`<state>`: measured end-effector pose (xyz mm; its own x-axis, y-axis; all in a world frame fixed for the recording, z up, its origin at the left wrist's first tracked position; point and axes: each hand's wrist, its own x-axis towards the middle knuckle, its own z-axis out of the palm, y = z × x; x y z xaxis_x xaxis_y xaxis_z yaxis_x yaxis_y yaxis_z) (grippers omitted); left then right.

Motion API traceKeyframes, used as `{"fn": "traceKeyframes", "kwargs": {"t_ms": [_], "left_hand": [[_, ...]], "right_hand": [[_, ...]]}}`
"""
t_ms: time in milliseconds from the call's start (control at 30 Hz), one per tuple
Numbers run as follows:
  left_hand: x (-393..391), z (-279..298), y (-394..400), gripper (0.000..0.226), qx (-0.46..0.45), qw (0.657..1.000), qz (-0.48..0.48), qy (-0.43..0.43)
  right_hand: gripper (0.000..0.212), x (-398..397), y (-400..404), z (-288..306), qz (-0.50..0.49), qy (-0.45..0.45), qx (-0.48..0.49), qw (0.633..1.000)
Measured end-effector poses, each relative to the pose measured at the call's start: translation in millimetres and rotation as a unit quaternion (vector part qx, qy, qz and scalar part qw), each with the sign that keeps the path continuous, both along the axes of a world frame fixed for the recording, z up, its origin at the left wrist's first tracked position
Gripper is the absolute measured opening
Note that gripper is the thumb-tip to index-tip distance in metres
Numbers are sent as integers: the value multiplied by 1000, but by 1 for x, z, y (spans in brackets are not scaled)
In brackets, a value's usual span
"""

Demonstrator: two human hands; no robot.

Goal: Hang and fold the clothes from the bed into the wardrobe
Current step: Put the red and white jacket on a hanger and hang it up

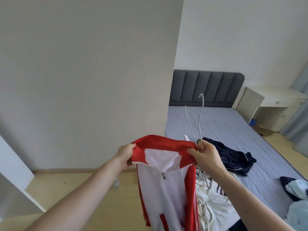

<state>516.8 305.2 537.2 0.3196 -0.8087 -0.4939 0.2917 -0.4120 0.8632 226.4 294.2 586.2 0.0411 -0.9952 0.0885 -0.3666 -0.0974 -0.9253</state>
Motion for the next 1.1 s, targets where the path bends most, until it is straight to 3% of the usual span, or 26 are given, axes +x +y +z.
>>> {"fn": "traceKeyframes", "kwargs": {"t_ms": [100, 267, 433, 767, 1100], "left_hand": [[4, 34, -8, 16, -48, 995, -65, -67], [10, 70, -24, 17, -51, 983, -103, -142], [22, 73, -36, 22, -12, 970, -95, -223], [65, 82, -43, 24, 37, 945, -46, -322], [52, 117, -43, 23, -19, 951, -70, -302]], "right_hand": [[50, -18, 4, -4, 9, 46, 27, 999], [56, -37, 14, 21, 86, 126, 33, 988], [35, -48, 20, 42, 150, 198, -26, 968], [28, -39, 31, 60, 200, 171, -74, 962], [31, 1, 29, 35, 229, 179, -25, 957]]}}
